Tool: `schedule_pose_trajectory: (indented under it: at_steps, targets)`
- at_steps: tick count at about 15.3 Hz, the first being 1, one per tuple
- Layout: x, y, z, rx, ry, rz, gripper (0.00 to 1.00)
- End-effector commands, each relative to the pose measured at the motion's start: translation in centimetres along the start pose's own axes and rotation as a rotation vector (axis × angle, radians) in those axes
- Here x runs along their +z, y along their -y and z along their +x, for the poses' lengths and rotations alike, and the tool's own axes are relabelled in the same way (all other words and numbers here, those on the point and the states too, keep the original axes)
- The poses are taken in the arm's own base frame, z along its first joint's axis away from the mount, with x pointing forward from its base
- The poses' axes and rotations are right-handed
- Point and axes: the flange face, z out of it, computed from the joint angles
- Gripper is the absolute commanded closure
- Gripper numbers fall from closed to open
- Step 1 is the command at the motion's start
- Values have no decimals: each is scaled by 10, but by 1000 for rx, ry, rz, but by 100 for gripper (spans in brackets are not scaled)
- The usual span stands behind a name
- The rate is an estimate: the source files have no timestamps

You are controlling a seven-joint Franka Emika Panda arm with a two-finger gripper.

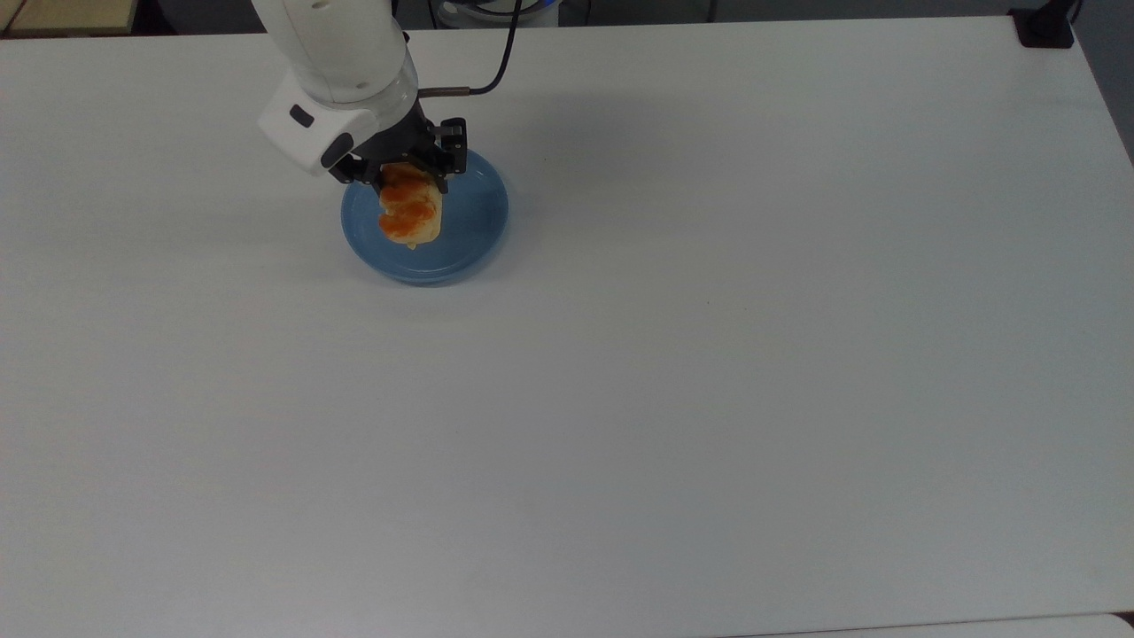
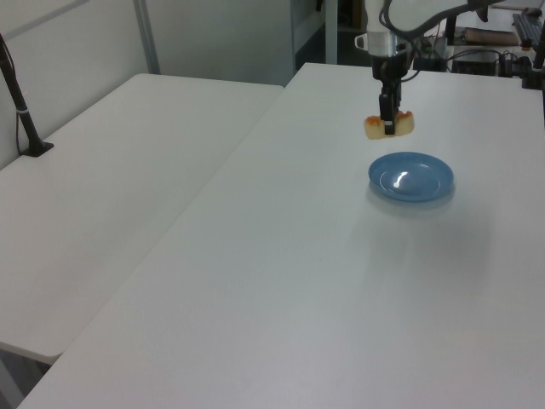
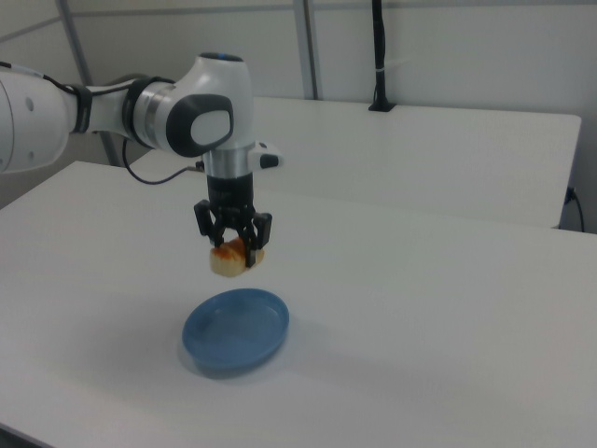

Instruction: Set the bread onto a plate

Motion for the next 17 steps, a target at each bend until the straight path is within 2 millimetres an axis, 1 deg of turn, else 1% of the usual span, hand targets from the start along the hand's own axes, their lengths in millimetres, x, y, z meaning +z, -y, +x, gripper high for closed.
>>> schedule_pose_trajectory:
  at_steps: [1,4,5,8,9,11,13,14,15,16,17]
  targets:
    - [32,6,-12,-35,67,-14,35]
    - [68,7,-10,-36,130,-10,34]
    - [77,7,-10,-35,142,-10,30]
    - [81,4,-10,-30,139,-10,15]
    - [81,3,-10,-29,136,-11,1]
    - [79,2,-10,-27,133,-11,0]
    - [71,3,-10,-26,125,-11,0]
    - [59,4,-10,-20,103,-13,0]
    - [38,4,-7,-10,62,-19,0]
    - [19,5,-6,26,25,-22,0]
    - [-4,5,-4,71,-22,-29,0]
